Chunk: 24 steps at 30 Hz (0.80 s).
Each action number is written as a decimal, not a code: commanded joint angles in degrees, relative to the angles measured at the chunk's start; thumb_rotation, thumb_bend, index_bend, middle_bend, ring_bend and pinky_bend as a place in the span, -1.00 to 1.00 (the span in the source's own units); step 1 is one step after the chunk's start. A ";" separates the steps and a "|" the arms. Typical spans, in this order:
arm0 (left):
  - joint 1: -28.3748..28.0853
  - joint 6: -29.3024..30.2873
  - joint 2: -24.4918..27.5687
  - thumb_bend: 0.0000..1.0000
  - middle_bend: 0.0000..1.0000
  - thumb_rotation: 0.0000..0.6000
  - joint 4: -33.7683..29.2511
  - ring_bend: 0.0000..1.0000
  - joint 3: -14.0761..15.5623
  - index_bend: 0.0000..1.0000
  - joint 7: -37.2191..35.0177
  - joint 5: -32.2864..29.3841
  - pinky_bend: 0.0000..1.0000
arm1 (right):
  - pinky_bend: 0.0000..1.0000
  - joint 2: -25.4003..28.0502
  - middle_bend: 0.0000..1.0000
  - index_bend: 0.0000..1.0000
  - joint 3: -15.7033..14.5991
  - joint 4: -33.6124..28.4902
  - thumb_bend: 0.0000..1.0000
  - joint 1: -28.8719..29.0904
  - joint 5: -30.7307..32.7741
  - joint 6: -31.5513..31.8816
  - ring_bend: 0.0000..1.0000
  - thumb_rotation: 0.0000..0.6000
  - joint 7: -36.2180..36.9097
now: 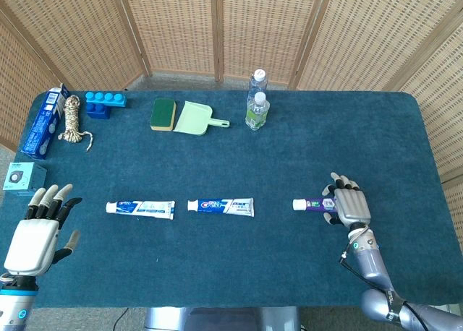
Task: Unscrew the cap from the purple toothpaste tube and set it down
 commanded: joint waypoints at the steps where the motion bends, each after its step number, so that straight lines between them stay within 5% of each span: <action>1: 0.15 0.43 0.13 -0.26 -0.81 1.00 0.03 -1.00 0.11 -0.60 -0.15 0.23 -1.00 | -0.77 -0.23 -1.00 -0.31 -0.19 0.61 -0.43 0.19 0.28 -0.26 -1.00 1.00 0.38; 16: 0.94 2.12 0.45 -0.26 -0.82 1.00 0.33 -1.00 0.80 -0.60 -0.97 1.02 -1.00 | -0.77 -1.57 -0.98 -0.19 -0.78 3.32 -0.43 1.81 1.58 -1.94 -0.99 1.00 0.55; 24: 1.71 3.24 0.67 -0.26 -0.84 1.00 0.55 -1.00 1.30 -0.60 -1.48 1.51 -1.00 | -0.72 -2.54 -0.84 0.06 -0.39 4.80 -0.30 3.87 3.38 -4.30 -0.86 1.00 -0.19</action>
